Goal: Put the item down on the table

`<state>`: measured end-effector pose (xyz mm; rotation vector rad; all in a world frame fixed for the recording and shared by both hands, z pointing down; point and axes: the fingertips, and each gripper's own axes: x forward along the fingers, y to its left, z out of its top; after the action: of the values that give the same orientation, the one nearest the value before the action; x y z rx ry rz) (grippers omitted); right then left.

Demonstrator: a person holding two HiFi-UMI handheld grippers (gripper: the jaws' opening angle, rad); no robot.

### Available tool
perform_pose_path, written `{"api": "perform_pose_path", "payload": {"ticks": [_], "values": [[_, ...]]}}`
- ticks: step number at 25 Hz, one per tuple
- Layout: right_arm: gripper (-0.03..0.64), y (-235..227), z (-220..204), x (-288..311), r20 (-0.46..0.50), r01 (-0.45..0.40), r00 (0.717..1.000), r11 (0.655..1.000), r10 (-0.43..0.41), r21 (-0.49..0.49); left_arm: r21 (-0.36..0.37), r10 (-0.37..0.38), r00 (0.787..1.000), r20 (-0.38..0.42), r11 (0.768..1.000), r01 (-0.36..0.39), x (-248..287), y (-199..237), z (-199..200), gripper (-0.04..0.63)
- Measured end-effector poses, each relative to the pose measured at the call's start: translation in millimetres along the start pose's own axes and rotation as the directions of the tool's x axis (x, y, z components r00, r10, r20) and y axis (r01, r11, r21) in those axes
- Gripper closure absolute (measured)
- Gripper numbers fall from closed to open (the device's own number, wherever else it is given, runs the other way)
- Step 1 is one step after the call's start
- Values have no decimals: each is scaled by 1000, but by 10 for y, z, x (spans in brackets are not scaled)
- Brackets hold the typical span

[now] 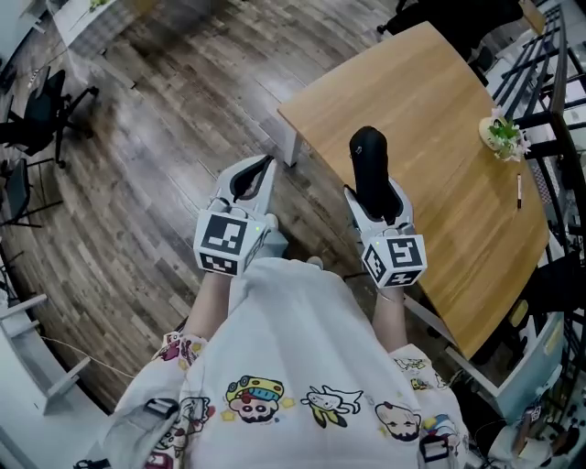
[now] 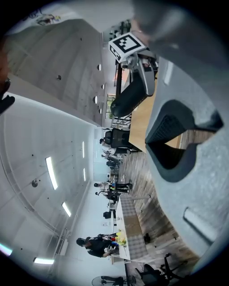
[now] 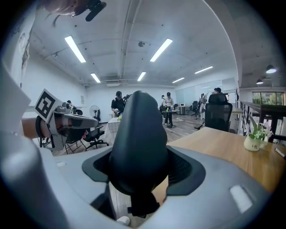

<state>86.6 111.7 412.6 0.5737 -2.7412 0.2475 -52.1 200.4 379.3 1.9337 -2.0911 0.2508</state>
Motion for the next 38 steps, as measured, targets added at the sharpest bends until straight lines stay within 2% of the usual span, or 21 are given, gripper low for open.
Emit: {"api": "perform_pose_path", "payload": {"ticks": [10, 17, 24, 30, 38], "values": [[290, -27, 80, 450, -15, 148, 989, 987, -147, 55, 28, -125, 992, -31, 992, 126, 330, 513, 18, 597], [290, -38, -88, 372, -58, 245, 969, 965, -240, 92, 32, -196, 979, -61, 980, 198, 464, 565, -99, 597], [290, -267, -237, 400, -95, 313, 949, 939, -302, 143, 25, -252, 963, -101, 967, 255, 785, 587, -183, 597], [290, -623, -155, 675, -99, 359, 933, 916, -347, 178, 64, -289, 952, -102, 953, 297, 1219, 683, 12, 597], [290, -1240, 295, 1066, -63, 376, 927, 908, -371, 186, 98, -305, 950, -66, 946, 310, 1942, 785, 563, 597]]}}
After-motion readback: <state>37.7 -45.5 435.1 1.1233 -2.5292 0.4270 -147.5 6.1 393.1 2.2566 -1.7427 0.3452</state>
